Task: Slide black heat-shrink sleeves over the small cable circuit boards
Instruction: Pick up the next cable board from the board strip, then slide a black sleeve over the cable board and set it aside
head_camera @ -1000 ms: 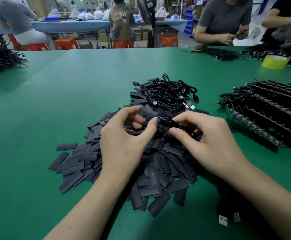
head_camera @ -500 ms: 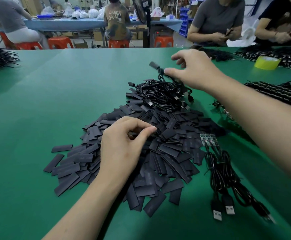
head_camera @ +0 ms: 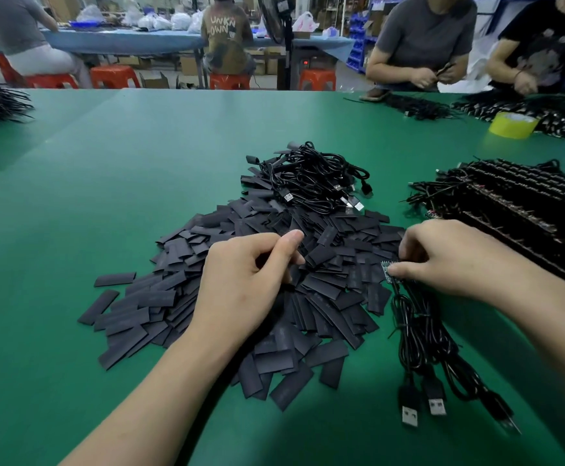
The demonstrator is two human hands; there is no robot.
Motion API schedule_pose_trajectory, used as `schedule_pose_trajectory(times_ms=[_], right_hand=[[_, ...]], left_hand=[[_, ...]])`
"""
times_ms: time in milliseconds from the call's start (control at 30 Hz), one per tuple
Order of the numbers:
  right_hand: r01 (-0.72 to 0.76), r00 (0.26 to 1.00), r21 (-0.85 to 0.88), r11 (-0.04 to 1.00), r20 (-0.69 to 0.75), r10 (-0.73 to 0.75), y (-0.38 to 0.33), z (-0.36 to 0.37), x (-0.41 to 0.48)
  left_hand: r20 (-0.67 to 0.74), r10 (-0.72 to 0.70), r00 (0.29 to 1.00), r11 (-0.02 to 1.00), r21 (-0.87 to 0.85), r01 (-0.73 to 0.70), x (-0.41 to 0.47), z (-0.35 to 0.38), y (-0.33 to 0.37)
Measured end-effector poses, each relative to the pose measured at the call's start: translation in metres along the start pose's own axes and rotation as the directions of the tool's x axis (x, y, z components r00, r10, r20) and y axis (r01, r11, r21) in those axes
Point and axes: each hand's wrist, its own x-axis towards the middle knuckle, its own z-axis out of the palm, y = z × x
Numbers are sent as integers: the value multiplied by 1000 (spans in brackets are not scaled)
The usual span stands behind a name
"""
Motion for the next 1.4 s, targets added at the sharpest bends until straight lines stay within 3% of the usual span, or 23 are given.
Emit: schedule_pose_trajectory(times_ms=[167, 267, 333, 533, 733, 1033, 1233, 1400], right_hand=[[91, 993, 351, 932, 32, -109, 3, -16, -3], [172, 966, 709, 684, 15, -258, -14, -27, -6], [213, 945, 804, 555, -25, -325, -31, -24, -4], [208, 944, 926, 315, -107, -311, -60, 4, -4], [295, 915, 910, 293, -181, -359, -59, 18, -5], [185, 909, 982, 43, -154, -387, -63, 27, -12], [141, 926, 985, 99, -96, -364, -51, 14, -9], [87, 949, 993, 76, -60, -309, -38, 15, -6]], left_hand=[[107, 56, 993, 998, -49, -51, -2, 1, 2], [219, 63, 974, 993, -109, -40, -2, 1, 4], [275, 51, 960, 987, -160, -7, -1, 2, 5], [280, -87, 956, 888, -413, 202, 3, -4, 6], [276, -164, 947, 823, -491, 286, 3, -4, 10], [341, -118, 932, 783, -546, 299, 4, -5, 8], [334, -137, 932, 751, -578, 318, 4, -2, 12], [285, -177, 942, 772, -554, 312, 5, -7, 10]])
